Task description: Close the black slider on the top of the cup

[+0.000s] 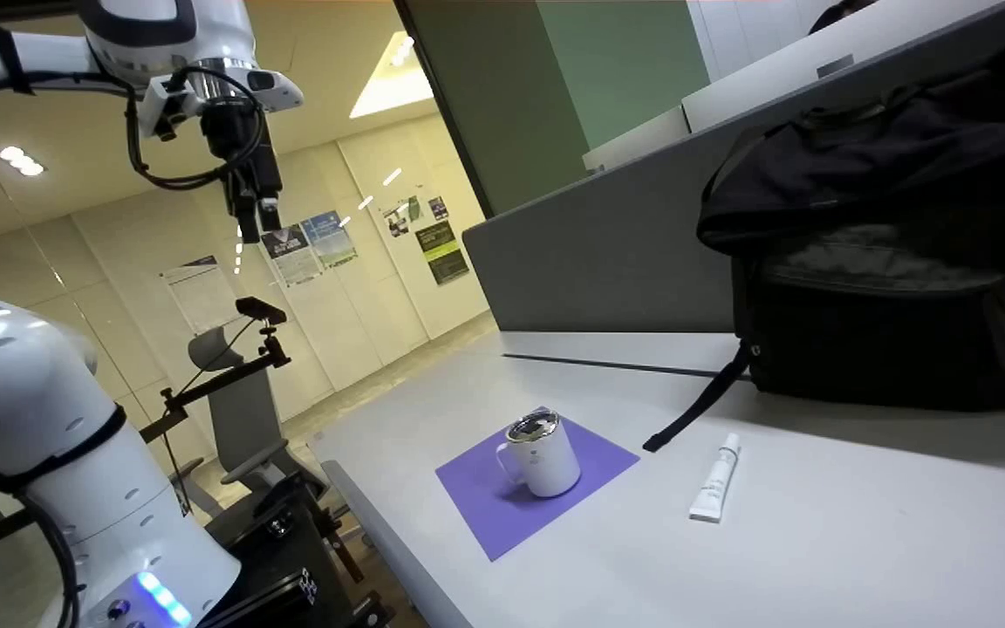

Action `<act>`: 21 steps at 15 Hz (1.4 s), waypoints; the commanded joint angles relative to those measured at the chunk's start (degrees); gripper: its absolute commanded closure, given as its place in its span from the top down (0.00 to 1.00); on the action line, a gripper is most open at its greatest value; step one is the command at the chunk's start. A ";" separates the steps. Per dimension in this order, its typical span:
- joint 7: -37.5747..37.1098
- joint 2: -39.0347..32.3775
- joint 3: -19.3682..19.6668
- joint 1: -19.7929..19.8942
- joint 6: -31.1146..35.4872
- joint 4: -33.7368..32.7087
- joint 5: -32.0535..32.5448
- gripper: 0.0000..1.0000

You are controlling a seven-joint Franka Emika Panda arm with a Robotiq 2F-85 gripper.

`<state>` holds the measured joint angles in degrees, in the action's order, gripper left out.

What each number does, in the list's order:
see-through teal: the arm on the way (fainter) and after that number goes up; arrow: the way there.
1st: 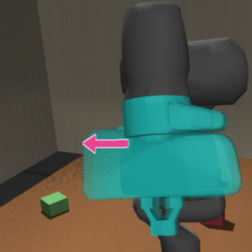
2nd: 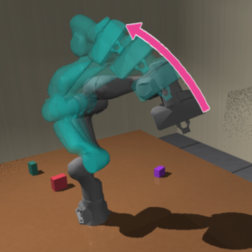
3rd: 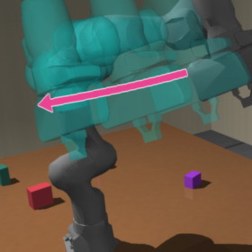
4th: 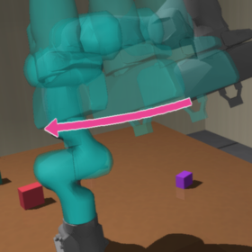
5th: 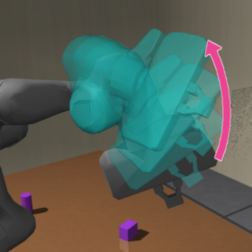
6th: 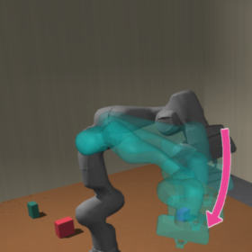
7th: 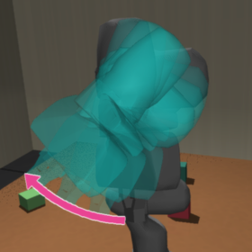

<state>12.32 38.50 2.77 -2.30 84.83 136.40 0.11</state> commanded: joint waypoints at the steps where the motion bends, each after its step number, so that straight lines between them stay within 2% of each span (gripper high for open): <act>1: -0.08 -0.04 0.09 -0.13 -0.10 -0.11 0.04 1.00; 7: 2.58 -4.29 2.58 1.53 19.18 2.84 2.00 1.00; 8: 3.73 -5.38 3.19 1.73 22.70 3.43 2.54 0.75; 9: 4.58 -6.94 3.95 2.16 26.26 3.88 2.72 0.75; 10: 5.35 -8.48 4.64 2.51 29.22 4.07 2.77 0.69; 13: 7.67 -13.61 6.74 3.69 36.25 3.88 2.35 0.45; 19: 9.41 -22.64 8.79 7.19 43.31 3.45 3.76 0.05; 21: 8.71 -25.28 8.83 8.67 45.11 3.06 5.17 0.00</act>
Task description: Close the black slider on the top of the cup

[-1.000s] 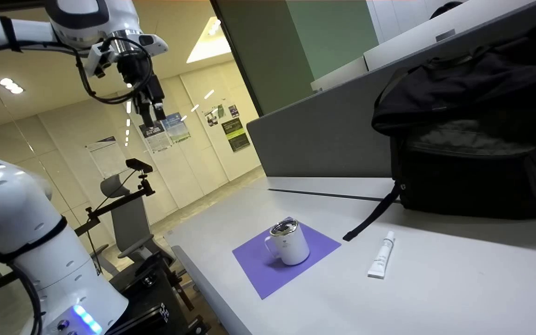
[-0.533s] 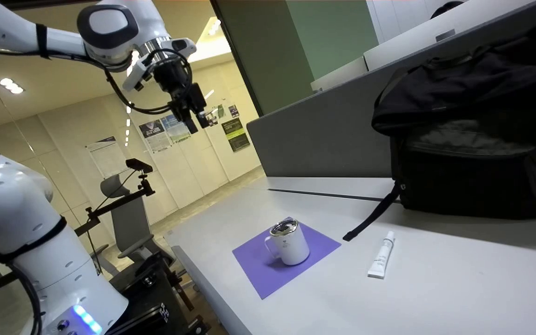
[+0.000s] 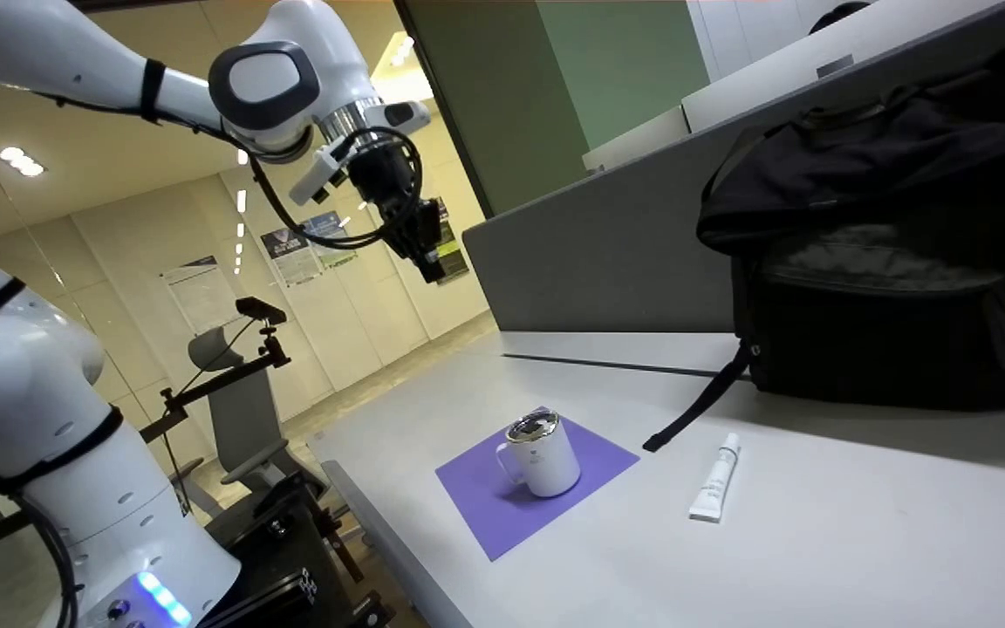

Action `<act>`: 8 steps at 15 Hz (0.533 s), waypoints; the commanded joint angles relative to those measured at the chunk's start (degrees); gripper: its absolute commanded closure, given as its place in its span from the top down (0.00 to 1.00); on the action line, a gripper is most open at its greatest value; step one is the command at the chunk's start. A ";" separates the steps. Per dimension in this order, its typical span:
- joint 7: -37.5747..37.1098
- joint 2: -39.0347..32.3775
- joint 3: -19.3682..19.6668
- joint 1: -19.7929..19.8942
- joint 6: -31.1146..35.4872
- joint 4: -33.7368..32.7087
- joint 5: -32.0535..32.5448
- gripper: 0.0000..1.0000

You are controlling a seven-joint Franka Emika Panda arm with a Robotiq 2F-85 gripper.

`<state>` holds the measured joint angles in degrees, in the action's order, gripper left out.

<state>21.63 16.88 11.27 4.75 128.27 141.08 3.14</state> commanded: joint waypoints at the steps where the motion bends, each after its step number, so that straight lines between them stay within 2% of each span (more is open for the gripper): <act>1: -1.10 -5.08 0.39 2.46 2.63 -1.84 3.02 0.00; 4: -4.11 -9.17 0.58 4.52 1.78 -3.71 4.29 0.00; 5: -0.71 -6.29 0.41 3.73 3.25 -0.88 2.68 0.01; 8: -1.45 -8.85 0.50 4.76 3.22 -2.12 2.93 0.01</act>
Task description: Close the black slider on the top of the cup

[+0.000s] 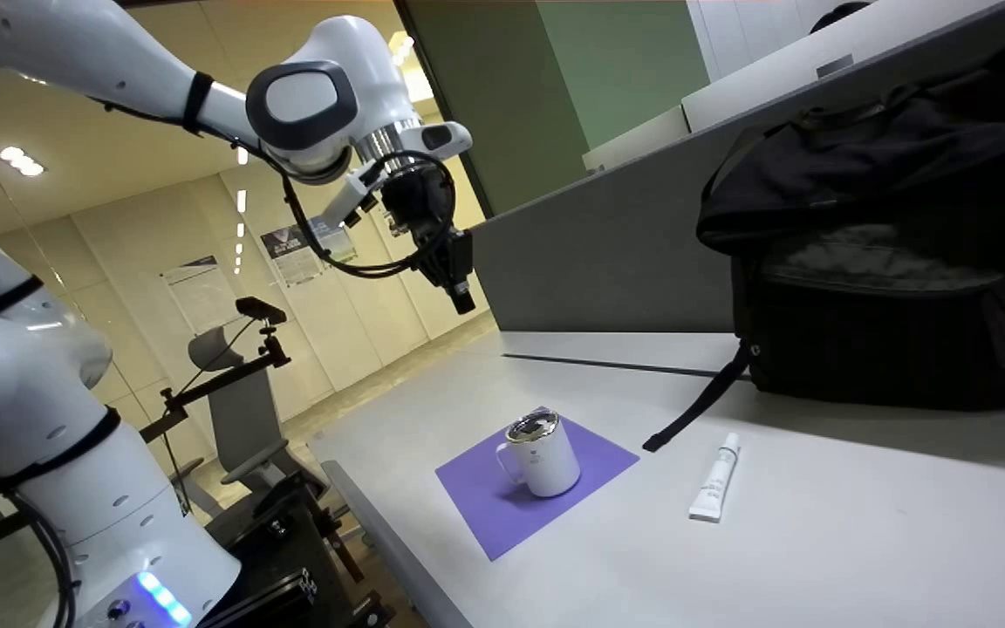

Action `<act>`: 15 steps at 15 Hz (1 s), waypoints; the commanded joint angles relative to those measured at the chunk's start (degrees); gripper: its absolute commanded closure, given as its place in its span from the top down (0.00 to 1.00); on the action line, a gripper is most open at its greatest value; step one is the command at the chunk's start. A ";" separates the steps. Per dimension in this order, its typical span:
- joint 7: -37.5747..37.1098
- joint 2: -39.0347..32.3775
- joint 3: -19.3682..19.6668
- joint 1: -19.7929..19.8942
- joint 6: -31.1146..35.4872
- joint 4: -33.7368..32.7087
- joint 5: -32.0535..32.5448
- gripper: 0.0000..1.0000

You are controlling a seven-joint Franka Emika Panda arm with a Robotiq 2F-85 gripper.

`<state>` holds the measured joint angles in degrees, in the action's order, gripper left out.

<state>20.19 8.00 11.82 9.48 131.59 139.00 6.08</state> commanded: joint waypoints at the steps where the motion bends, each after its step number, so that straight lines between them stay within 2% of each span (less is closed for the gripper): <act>1: -0.12 -0.23 -0.08 0.02 -0.13 -0.28 0.00 0.01; 9: -0.36 -0.25 -0.10 0.01 -0.17 -0.46 0.07 0.00; 15: 2.45 -6.83 0.04 -0.13 6.48 0.49 -3.73 0.00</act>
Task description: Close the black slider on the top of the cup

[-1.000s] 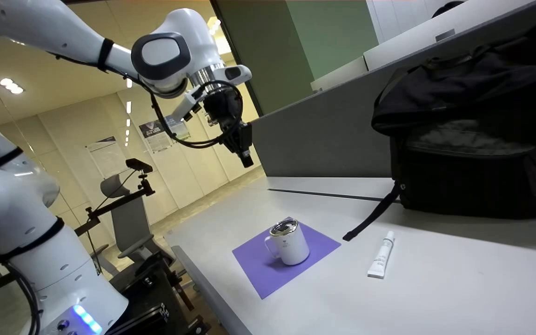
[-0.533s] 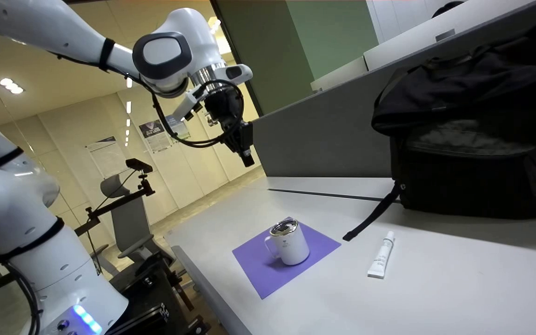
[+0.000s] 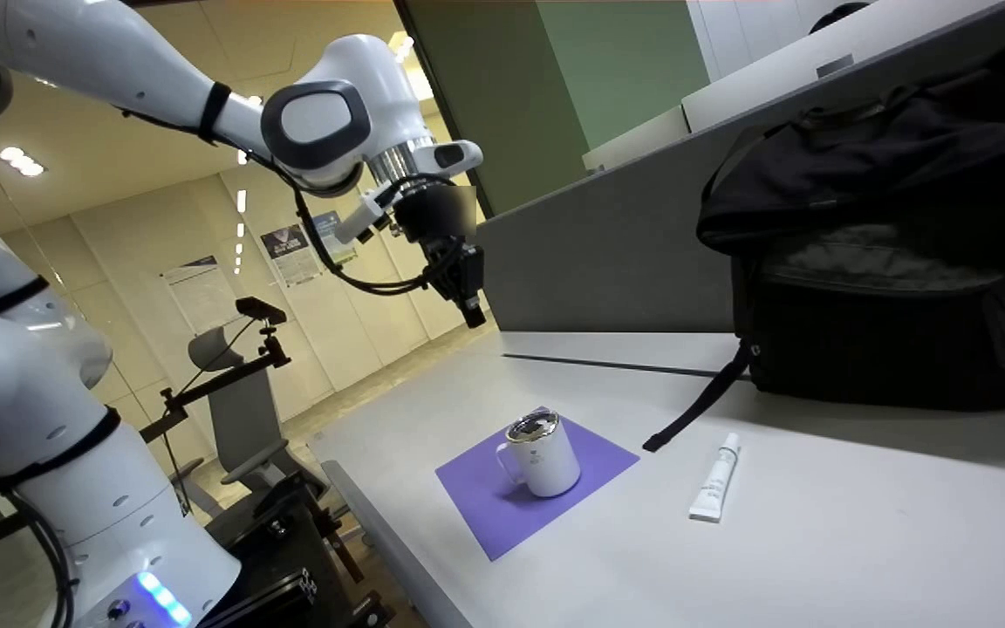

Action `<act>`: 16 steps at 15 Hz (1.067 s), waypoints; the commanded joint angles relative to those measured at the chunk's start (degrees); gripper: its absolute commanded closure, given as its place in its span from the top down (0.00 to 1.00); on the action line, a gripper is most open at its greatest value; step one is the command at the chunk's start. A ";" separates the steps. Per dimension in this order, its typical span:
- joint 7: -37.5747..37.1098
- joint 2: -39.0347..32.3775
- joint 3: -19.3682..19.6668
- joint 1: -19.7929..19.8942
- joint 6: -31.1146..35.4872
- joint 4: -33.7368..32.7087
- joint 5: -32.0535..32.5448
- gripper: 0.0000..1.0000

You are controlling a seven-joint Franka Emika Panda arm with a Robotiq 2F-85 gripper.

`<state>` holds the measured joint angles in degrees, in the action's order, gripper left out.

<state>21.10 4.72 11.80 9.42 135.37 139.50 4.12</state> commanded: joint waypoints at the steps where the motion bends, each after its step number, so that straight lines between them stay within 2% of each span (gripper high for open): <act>1: 2.32 -4.73 -0.08 0.00 4.10 0.24 -2.54 0.00; 7: 4.43 -12.16 -2.05 0.72 17.04 2.11 -5.43 0.00; 16: 2.24 -20.31 -5.11 0.94 24.76 1.28 -2.65 0.00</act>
<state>24.58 -13.80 7.77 9.54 158.35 141.47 0.04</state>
